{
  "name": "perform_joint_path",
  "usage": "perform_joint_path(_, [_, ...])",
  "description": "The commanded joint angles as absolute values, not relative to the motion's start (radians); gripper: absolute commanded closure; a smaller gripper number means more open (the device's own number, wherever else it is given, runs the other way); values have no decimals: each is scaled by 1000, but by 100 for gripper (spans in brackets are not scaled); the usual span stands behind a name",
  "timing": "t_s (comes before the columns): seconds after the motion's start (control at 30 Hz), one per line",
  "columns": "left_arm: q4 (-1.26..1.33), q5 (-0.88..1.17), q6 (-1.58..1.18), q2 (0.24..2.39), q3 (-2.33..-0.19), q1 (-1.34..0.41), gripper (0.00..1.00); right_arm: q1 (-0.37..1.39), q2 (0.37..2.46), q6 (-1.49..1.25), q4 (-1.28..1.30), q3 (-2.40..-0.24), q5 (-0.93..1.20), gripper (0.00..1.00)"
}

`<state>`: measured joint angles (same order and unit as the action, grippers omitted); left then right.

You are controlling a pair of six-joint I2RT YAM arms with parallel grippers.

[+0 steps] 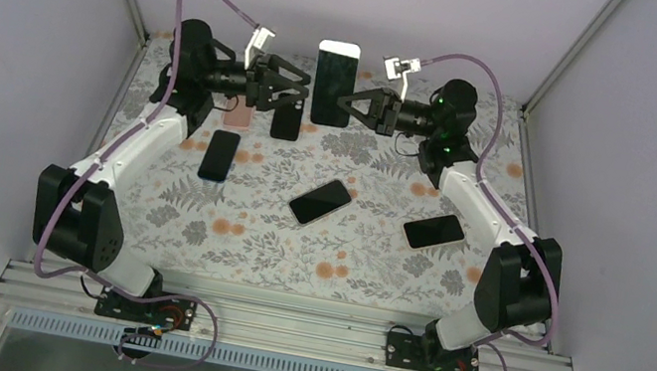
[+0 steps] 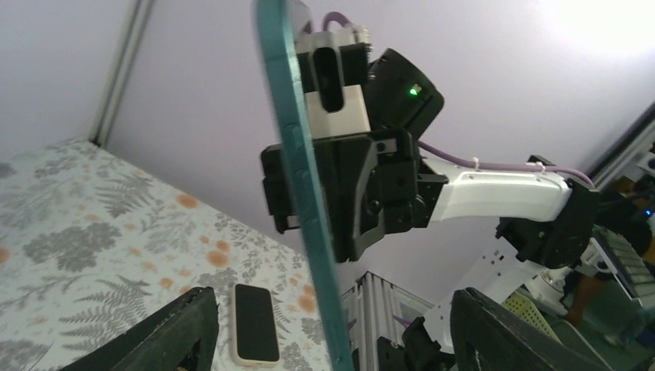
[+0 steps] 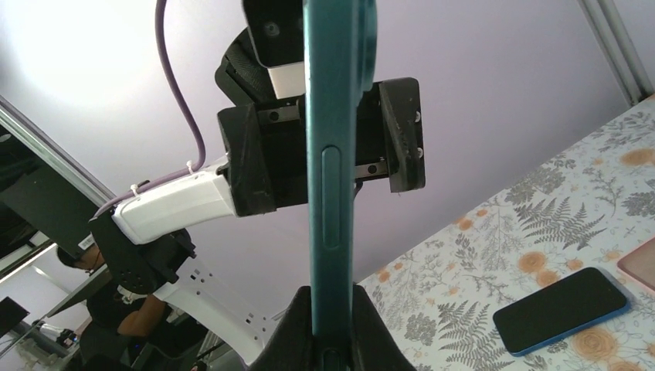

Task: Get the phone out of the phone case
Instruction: Place the phone at the center of the board.

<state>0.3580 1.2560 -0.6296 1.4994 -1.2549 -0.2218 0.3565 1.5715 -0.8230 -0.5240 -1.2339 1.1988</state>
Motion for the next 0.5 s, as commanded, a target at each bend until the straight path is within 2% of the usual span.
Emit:
perform_joint_path(0.0, [330, 1257, -599, 1496, -1314, -256, 29, 380, 1531, -859, -631, -1227, 1223, 96])
perform_joint_path(0.27, [242, 1211, -557, 1517, -1362, -286, 47, 399, 1531, -897, -684, -1217, 1234, 96])
perform_joint_path(0.47, [280, 1223, -603, 1522, -1344, -294, 74, 403, 1535, -896, -689, -1209, 1234, 96])
